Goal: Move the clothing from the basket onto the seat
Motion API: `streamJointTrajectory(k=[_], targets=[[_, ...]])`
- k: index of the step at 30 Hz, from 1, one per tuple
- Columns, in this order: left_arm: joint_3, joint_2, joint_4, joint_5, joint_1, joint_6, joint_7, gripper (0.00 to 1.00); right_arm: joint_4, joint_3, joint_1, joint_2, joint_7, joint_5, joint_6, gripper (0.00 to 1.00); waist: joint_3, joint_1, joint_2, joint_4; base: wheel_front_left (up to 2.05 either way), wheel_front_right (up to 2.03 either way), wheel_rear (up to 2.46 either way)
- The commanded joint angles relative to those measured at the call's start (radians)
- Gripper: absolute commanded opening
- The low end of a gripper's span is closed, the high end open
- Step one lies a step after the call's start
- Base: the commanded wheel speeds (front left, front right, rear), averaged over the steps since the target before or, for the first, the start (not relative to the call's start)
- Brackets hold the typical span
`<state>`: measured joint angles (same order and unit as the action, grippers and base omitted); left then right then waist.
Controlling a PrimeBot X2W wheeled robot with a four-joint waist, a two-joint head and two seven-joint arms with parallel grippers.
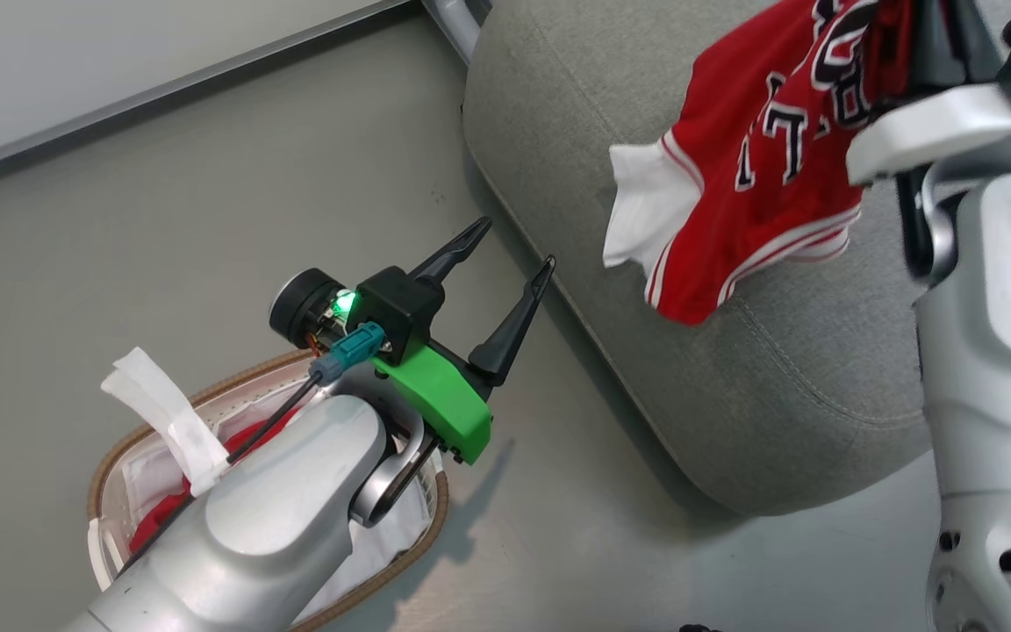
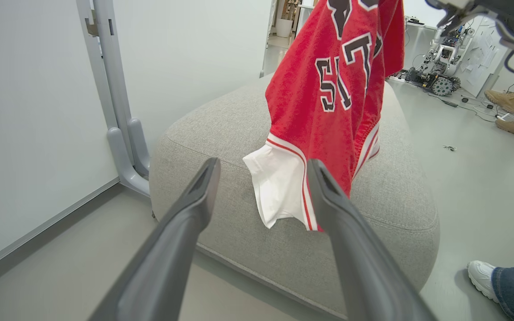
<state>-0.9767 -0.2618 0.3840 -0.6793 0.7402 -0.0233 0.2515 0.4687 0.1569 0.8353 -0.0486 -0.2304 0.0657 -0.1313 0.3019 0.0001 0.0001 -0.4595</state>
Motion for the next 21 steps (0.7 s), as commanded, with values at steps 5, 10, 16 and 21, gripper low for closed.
streamJointTrajectory(k=[5,10,16,21], targets=[[-0.013,0.001,-0.043,0.018,0.032,0.002,-0.015,1.0,0.034,0.053,0.201,-0.07,0.063,0.064,0.001,0.0,0.121,-0.0001,-0.0001,0.114,0.0,0.0,0.0],[-0.025,-0.001,-0.087,0.042,0.058,0.011,-0.027,1.0,0.042,0.049,0.358,-0.214,0.142,0.102,0.001,0.0,0.205,-0.0001,-0.0001,0.195,0.0,0.0,0.0],[-0.027,-0.003,-0.15,0.056,0.079,0.028,-0.032,1.0,0.035,0.052,0.483,-0.378,0.202,0.103,0.001,0.0,0.299,-0.0001,-0.0001,0.287,0.0,0.0,0.0],[-0.035,0.0,-0.192,0.076,0.099,0.04,-0.038,1.0,0.058,0.116,0.524,-0.474,0.249,0.106,0.001,0.0,0.37,-0.0001,-0.0001,0.348,0.0,0.0,0.0]])
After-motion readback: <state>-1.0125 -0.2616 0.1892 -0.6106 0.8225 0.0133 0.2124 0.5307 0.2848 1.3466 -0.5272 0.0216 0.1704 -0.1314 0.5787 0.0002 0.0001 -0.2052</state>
